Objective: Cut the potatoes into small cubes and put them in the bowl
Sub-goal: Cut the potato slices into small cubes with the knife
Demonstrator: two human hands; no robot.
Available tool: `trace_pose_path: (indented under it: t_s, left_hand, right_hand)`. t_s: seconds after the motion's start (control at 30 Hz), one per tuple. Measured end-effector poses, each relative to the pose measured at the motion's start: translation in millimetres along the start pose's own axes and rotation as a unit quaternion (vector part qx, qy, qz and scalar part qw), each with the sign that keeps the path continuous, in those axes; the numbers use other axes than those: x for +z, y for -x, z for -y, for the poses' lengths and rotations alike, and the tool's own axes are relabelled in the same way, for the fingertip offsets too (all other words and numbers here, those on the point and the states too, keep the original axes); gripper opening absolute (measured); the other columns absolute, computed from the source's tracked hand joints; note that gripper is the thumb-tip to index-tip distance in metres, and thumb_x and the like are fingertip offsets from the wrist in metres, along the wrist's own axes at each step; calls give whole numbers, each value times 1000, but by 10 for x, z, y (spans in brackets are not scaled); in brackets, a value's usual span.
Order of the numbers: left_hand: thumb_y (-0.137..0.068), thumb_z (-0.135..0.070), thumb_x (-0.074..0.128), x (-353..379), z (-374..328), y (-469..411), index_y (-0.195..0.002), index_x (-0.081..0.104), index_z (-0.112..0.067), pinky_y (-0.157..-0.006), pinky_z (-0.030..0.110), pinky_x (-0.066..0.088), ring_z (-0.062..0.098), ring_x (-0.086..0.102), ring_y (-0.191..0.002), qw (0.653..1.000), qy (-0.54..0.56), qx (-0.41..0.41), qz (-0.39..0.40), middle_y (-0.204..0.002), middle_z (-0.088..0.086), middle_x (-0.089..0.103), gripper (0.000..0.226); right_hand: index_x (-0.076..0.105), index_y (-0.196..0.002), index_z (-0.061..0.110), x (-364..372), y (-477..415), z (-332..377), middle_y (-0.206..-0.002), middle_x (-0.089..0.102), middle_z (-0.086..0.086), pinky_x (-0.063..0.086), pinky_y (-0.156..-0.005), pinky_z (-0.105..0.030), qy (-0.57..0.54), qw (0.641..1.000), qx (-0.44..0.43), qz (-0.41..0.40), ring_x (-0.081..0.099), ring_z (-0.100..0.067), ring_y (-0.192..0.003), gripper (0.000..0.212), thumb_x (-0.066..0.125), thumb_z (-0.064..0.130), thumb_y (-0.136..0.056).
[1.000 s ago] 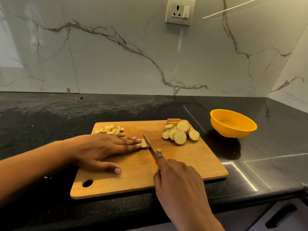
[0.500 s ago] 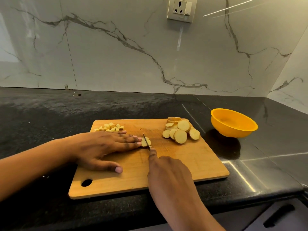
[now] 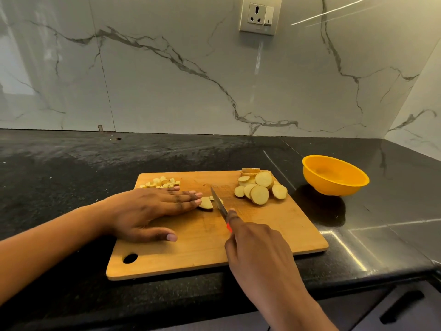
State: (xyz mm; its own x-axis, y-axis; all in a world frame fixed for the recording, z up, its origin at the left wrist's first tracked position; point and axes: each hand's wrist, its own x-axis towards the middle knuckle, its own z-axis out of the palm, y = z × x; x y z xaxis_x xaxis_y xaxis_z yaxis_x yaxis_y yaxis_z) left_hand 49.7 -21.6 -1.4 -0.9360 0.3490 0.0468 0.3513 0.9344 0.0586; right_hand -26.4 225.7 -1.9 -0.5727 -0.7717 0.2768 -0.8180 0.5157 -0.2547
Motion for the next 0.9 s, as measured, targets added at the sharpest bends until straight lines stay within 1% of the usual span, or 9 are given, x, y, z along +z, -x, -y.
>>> trace_pose_path:
  t_s: [0.17,0.27,0.37,0.47,0.53,0.6,0.67,0.8,0.9]
  left_hand:
    - [-89,-73,20,9,23,-17,-143,-2,-52,-114,13,-4,-6,2,-142,1000,0,-12,21,-150,-33,-3,62]
    - [-87,-76,18,14,43,-35,-143,2,-50,-113,11,-7,-8,-2,-141,999,-10,-15,36,-150,-33,-3,64]
    - [-84,-78,16,9,48,-36,-144,5,-44,-112,11,-9,-10,-4,-140,999,-7,-22,44,-151,-30,-2,70]
    - [-84,-77,18,8,43,-40,-145,6,-41,-112,10,-9,-11,-4,-139,999,0,-21,44,-152,-27,1,72]
    - [-85,-77,19,6,45,-43,-146,8,-40,-111,10,-10,-11,-3,-139,999,4,-22,44,-152,-26,2,72]
    - [-85,-77,18,5,49,-42,-146,9,-40,-111,10,-10,-11,-3,-139,999,8,-24,45,-153,-26,3,72]
    - [-85,-77,18,6,49,-41,-146,8,-41,-111,10,-11,-11,-4,-139,999,6,-24,45,-152,-27,3,71]
    - [-87,-75,18,19,53,-40,-145,6,-43,-113,12,-9,-10,-3,-140,999,1,-14,39,-153,-26,4,67]
    - [-88,-73,19,33,69,-40,-145,8,-43,-113,12,-8,-9,-1,-140,999,-7,-13,29,-153,-26,7,65]
  right_hand:
    - [9,-151,27,31,8,80,-106,58,5,44,-71,-27,11,1000,-11,-10,54,-13,-89,53,30,30,-102]
    - [8,-151,26,82,-8,131,-104,58,3,45,-70,-30,29,999,-19,0,54,-15,-88,54,31,28,-102]
    - [8,-151,22,118,-32,163,-104,57,1,39,-64,-28,55,998,-26,8,49,-16,-83,56,33,23,-102]
    - [7,-151,15,129,-76,234,-107,56,-2,31,-52,-25,82,995,-30,45,43,-18,-78,58,36,18,-101]
    - [9,-151,10,115,-151,292,-113,56,-6,24,-48,-24,92,992,-31,84,51,-21,-89,58,38,13,-100]
    - [20,-148,7,90,-222,326,-118,55,-9,23,-49,-25,91,988,-30,117,53,-24,-102,54,41,11,-99]
    - [26,-146,9,70,-237,306,-117,55,-8,24,-50,-25,88,988,-33,120,54,-24,-101,50,42,11,-98]
    - [5,-151,14,52,-66,228,-110,56,-4,24,-49,-23,84,991,-41,99,41,-18,-77,59,36,17,-101]
    - [0,-151,19,18,75,198,-112,55,-3,24,-49,-23,52,992,-36,112,38,-17,-76,60,35,20,-102]
